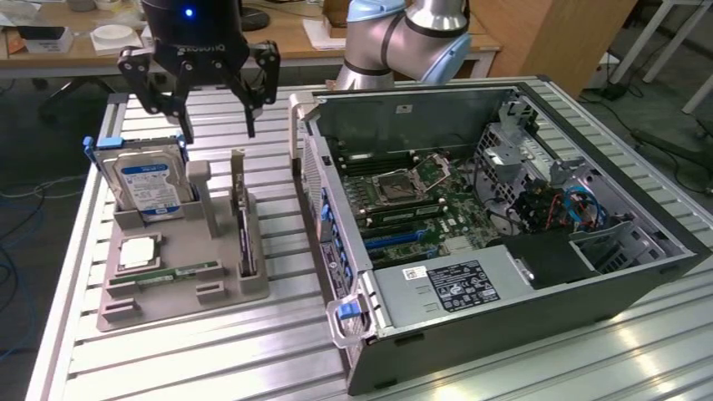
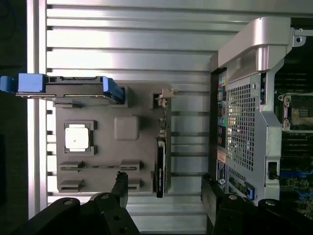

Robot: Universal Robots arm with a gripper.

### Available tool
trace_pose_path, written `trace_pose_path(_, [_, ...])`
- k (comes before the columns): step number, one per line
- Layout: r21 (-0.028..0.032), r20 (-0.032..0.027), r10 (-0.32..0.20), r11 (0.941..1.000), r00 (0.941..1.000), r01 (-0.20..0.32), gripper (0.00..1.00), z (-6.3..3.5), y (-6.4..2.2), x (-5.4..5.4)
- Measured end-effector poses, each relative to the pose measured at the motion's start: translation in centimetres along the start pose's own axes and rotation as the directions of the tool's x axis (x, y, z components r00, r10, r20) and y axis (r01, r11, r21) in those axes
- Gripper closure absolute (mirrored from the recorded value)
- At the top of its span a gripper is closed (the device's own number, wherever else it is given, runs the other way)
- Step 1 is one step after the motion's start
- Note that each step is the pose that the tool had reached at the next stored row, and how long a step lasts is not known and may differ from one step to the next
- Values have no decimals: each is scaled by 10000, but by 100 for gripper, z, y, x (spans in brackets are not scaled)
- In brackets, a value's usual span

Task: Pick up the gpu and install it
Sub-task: 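Pick up the gpu and move the gpu toward the slot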

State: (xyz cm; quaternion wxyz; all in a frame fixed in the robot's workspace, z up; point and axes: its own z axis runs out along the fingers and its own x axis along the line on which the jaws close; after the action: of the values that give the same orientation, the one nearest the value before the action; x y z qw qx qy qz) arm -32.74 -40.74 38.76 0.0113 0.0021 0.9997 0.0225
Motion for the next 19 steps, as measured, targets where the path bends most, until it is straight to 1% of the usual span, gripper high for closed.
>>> trace_pose_path(8, [-4,-3,-111,9999,9999,111,29,43,-30,0])
trace_pose_path(19, [-6,-10,-238,9997,9997,238,29,107,-51,2])
